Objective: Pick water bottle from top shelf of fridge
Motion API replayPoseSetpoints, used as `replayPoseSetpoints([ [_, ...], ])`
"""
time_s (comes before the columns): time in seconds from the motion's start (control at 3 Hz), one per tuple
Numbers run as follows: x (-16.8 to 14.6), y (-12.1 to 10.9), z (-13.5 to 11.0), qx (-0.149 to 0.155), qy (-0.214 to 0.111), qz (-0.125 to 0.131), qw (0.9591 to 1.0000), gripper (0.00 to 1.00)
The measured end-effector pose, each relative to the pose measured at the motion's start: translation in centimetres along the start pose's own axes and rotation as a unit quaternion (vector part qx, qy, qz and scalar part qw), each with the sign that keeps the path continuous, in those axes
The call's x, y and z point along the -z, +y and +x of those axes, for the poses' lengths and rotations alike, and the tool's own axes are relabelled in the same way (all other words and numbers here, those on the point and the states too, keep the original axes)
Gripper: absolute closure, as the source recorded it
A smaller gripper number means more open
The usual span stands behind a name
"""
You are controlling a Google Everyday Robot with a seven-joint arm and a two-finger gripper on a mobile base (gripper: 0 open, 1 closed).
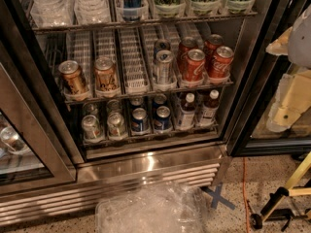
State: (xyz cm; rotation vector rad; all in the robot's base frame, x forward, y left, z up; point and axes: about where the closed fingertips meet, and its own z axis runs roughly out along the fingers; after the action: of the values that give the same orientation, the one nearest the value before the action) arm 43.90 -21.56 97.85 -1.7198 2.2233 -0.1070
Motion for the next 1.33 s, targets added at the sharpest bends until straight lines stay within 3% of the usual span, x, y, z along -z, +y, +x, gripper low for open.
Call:
replayPoseSetpoints([
  [0.33, 0.0, 0.0, 0.0, 0.000, 0.000, 0.000, 1.0000, 0.00],
  [0.67, -0.1, -0.2, -2.1, 0.010, -0.008, 0.007, 0.9999, 0.00],
  [1.0, 1.2, 0.0, -8.3, 0.044, -0.061, 0.015, 0.9970, 0.00],
  [1.33, 4.8, 3.5, -14.5, 0.094, -0.132, 0.021, 0.9865, 0.00],
])
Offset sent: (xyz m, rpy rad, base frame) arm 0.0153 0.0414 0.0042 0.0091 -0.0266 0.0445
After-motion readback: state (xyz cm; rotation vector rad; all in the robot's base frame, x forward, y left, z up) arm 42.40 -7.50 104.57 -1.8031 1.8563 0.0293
